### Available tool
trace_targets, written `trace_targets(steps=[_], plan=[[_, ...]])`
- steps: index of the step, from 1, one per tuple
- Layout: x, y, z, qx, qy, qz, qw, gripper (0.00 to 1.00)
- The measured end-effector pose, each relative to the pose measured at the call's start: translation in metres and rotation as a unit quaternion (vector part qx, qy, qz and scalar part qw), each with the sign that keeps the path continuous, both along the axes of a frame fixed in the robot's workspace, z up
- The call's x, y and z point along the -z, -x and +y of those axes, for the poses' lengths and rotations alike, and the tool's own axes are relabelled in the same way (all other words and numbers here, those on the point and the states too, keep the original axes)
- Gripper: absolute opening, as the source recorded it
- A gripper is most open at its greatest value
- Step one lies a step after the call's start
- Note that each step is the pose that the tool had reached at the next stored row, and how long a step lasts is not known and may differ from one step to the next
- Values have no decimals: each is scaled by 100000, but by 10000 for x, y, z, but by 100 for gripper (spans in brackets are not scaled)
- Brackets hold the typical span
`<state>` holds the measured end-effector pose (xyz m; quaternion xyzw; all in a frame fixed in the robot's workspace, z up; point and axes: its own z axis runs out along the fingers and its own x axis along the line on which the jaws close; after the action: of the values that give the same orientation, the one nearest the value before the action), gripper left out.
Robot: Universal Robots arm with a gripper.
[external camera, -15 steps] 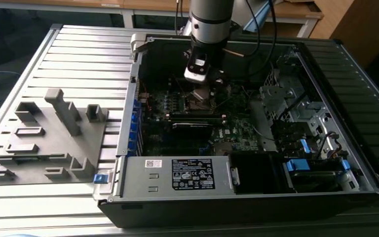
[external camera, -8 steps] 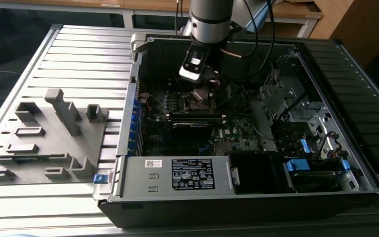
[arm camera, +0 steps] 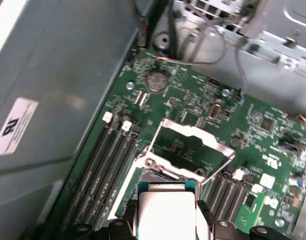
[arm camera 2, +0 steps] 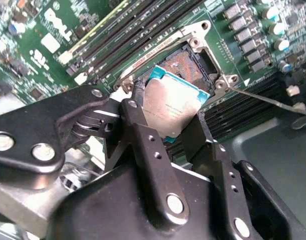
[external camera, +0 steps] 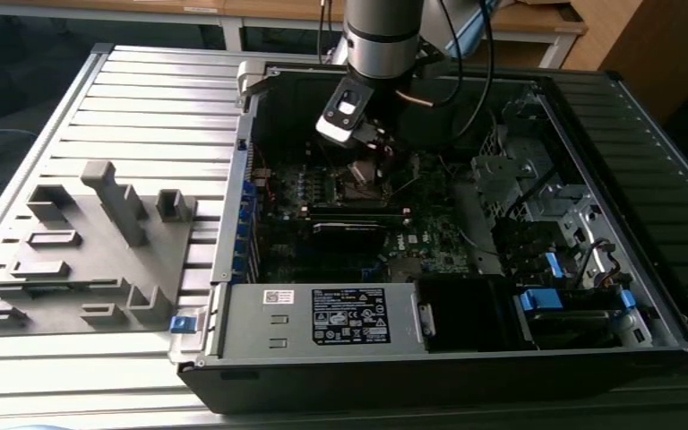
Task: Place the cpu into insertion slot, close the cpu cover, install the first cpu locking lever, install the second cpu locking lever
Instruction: 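Place the cpu into insertion slot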
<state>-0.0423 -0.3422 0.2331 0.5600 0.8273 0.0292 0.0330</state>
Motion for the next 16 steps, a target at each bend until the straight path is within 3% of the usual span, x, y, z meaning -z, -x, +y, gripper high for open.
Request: trace_targets(steps=[3, 7, 12, 16], plan=[[2, 0, 0, 2785, -3, -2, 99961, 54], [2, 0, 0, 6047, 4, 4, 99817, 54], [3, 0, 0, 6410, 2, -1, 99794, 54], [7, 0, 0, 9761, 7, 3, 99523, 54]])
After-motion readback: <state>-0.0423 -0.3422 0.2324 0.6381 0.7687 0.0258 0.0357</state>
